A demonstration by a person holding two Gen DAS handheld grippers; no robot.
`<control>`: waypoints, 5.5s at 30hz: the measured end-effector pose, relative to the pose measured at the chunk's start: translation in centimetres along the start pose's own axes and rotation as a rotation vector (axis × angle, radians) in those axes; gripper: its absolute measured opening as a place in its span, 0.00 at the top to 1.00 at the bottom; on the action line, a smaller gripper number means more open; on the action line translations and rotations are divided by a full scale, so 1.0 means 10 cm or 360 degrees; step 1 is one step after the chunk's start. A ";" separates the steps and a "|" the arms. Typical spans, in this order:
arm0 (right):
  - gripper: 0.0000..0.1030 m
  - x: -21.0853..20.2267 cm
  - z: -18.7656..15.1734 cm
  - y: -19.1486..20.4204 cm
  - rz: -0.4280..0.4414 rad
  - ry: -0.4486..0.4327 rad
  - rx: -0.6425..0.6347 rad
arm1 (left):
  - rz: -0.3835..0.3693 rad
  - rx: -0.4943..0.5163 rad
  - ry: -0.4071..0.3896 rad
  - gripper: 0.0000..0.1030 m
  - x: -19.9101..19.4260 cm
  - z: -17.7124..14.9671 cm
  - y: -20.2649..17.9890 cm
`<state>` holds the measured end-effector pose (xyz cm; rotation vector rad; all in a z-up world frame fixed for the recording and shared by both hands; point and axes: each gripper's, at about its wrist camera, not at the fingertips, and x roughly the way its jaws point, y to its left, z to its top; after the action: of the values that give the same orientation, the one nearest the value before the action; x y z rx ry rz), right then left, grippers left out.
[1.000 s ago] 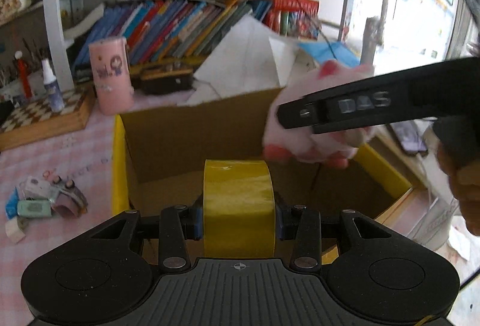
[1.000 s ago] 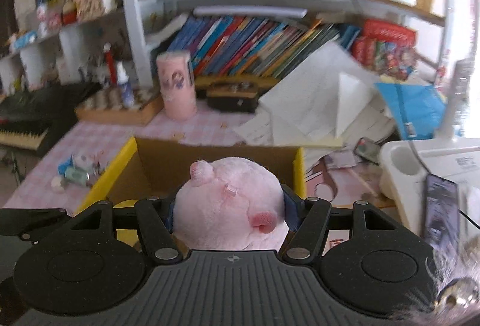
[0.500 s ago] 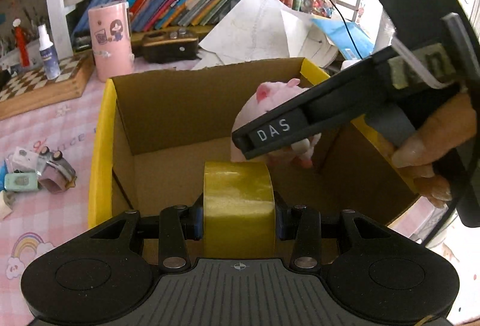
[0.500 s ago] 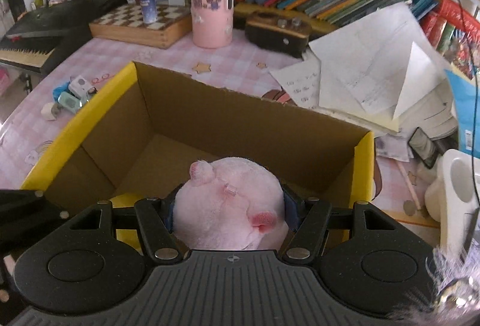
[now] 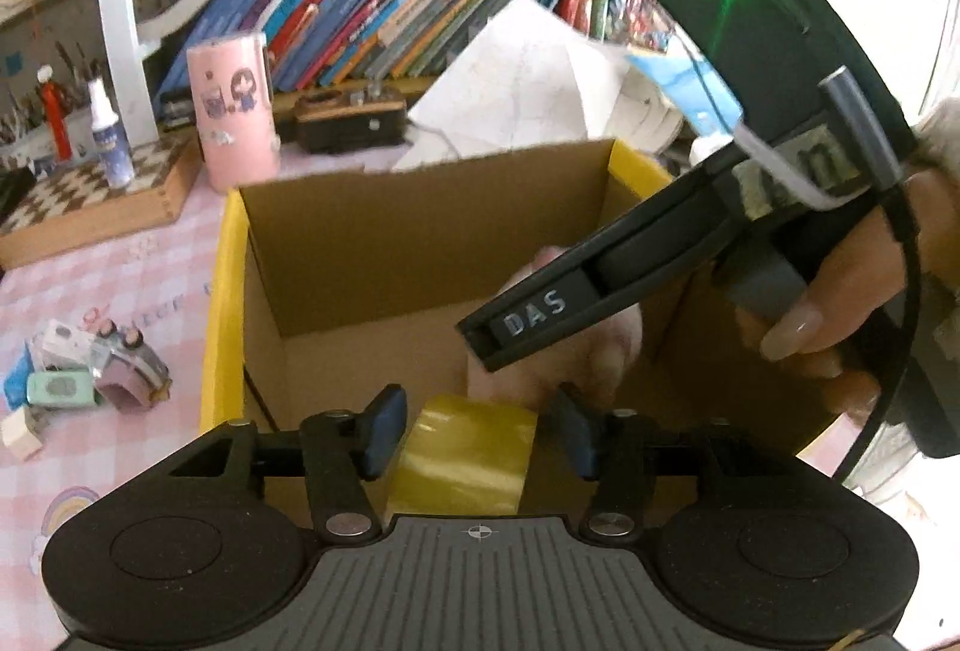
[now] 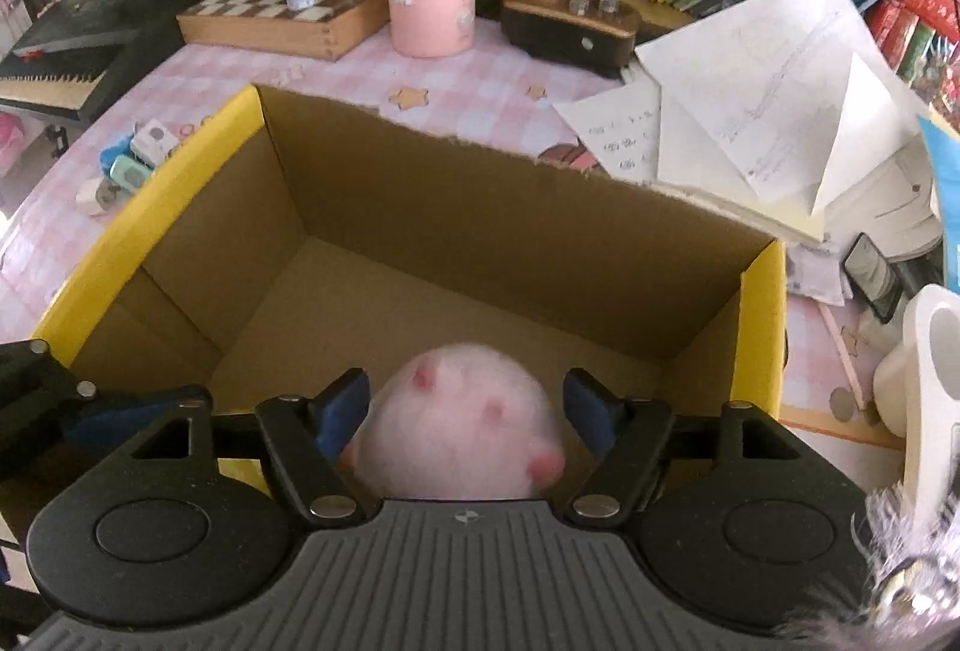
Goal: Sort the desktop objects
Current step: 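Open both tools to drop the tape roll and pig into the box, then withdraw both tools from the box back over the table, then reach the left tool to the white charger while the right tool approaches the toy car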
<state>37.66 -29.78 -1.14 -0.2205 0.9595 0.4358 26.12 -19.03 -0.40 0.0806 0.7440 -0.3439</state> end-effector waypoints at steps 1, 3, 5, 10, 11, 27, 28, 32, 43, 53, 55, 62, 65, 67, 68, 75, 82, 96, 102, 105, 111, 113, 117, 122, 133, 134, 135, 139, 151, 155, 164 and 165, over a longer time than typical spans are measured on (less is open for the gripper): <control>0.25 -0.02 0.00 0.00 0.0011 -0.0014 0.0011 | 0.0004 0.0007 -0.0015 0.45 -0.02 0.01 0.00; 0.23 -0.05 0.01 0.01 0.0020 -0.0036 0.0030 | 0.0008 0.0018 -0.0041 0.43 -0.07 0.02 0.00; 0.23 -0.09 0.01 0.02 0.0030 -0.0058 0.0034 | 0.0017 0.0017 -0.0062 0.43 -0.11 0.02 0.01; 0.23 -0.25 -0.01 0.07 0.0041 -0.0144 0.0064 | 0.0035 0.0009 -0.0138 0.36 -0.29 0.03 0.07; 0.23 -0.30 -0.02 0.07 0.0036 -0.0169 0.0079 | 0.0049 0.0007 -0.0159 0.36 -0.34 0.03 0.08; 0.23 -1.20 -0.51 0.27 -0.0285 -0.0721 0.0337 | 0.0253 -0.0191 -0.0414 0.27 -1.14 -0.27 0.57; 0.23 -1.23 -0.56 0.30 -0.0308 -0.0734 0.0357 | 0.0258 -0.0200 -0.0413 0.27 -1.16 -0.30 0.59; 0.23 -1.33 -0.78 0.41 -0.0394 -0.0771 0.0465 | 0.0297 -0.0234 -0.0408 0.27 -1.26 -0.46 0.68; 0.23 -1.41 -1.29 0.88 -0.0536 -0.0731 0.0621 | 0.0329 -0.0269 -0.0363 0.27 -1.48 -0.85 0.88; 0.23 -1.42 -1.62 1.45 -0.0562 -0.0651 0.0660 | 0.0343 -0.0281 -0.0255 0.26 -1.70 -1.25 1.05; 0.23 -1.43 -1.68 1.57 -0.0548 -0.0635 0.0667 | 0.0376 -0.0281 -0.0220 0.26 -1.75 -1.33 1.08; 0.23 -1.39 -1.90 2.03 -0.0472 -0.0570 0.0637 | 0.0444 -0.0329 -0.0109 0.26 -1.90 -1.61 1.23; 0.23 -1.36 -1.97 2.22 -0.0410 -0.0528 0.0615 | 0.0440 -0.0314 -0.0081 0.26 -1.97 -1.71 1.26; 0.23 -1.33 -2.01 2.33 -0.0375 -0.0492 0.0601 | 0.0432 -0.0304 -0.0060 0.26 -2.01 -1.78 1.27; 0.23 -1.33 -2.03 2.37 -0.0363 -0.0481 0.0600 | 0.0429 -0.0301 -0.0052 0.26 -2.02 -1.81 1.28; 0.22 -1.30 -2.10 2.62 -0.0301 -0.0435 0.0585 | 0.0422 -0.0302 -0.0036 0.26 -2.18 -1.98 1.35; 0.22 -1.29 -2.08 2.81 -0.0258 -0.0429 0.0518 | 0.0442 -0.0343 -0.0027 0.26 -2.27 -2.07 1.45; 0.22 -1.15 -1.95 3.14 -0.0107 -0.0370 0.0349 | 0.0509 -0.0399 0.0014 0.25 -2.36 -2.19 1.62; 0.24 -1.11 -1.90 3.24 -0.0083 -0.0359 0.0315 | 0.0532 -0.0418 -0.0007 0.25 -2.40 -2.19 1.70; 0.24 -1.11 -1.87 3.26 -0.0082 -0.0363 0.0304 | 0.0532 -0.0419 -0.0022 0.25 -2.41 -2.18 1.74; 0.26 -1.10 -1.83 3.31 -0.0073 -0.0369 0.0296 | 0.0522 -0.0417 -0.0039 0.25 -2.43 -2.17 1.80; 0.31 -1.09 -1.80 3.33 -0.0063 -0.0370 0.0293 | 0.0529 -0.0422 -0.0045 0.25 -2.44 -2.17 1.82; 0.41 -1.07 -1.76 3.39 -0.0047 -0.0353 0.0272 | 0.0536 -0.0432 -0.0069 0.25 -2.47 -2.17 1.86; 0.41 -1.06 -1.73 3.40 -0.0029 -0.0357 0.0252 | 0.0526 -0.0430 -0.0078 0.25 -2.46 -2.15 1.88; 0.41 -0.99 -1.63 3.37 -0.0032 -0.0381 0.0248 | 0.0533 -0.0410 -0.0086 0.25 -2.40 -2.09 1.92; 0.41 -0.98 -1.62 3.37 -0.0030 -0.0380 0.0248 | 0.0534 -0.0409 -0.0085 0.25 -2.40 -2.09 1.92; 0.41 -0.97 -1.61 3.37 -0.0028 -0.0381 0.0249 | 0.0532 -0.0408 -0.0086 0.24 -2.39 -2.09 1.92; 0.41 -0.94 -1.57 3.36 -0.0035 -0.0384 0.0246 | 0.0517 -0.0407 -0.0090 0.24 -2.37 -2.06 1.94; 0.39 -0.72 -1.32 3.24 -0.0080 -0.0360 0.0221 | 0.0501 -0.0411 -0.0090 0.24 -2.12 -1.89 2.04; 0.38 -0.62 -1.21 3.18 -0.0075 -0.0345 0.0218 | 0.0501 -0.0412 -0.0086 0.25 -2.00 -1.80 2.10; 0.37 -0.41 -0.86 2.99 -0.0060 -0.0347 0.0207 | 0.0515 -0.0424 -0.0076 0.25 -1.71 -1.53 2.23; 0.37 -0.39 -0.81 2.96 -0.0062 -0.0353 0.0210 | 0.0518 -0.0429 -0.0075 0.25 -1.68 -1.50 2.24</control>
<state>16.33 -7.40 -2.17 -0.0690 0.7614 0.3514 12.42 9.63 -1.12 -0.0611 0.7110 0.0657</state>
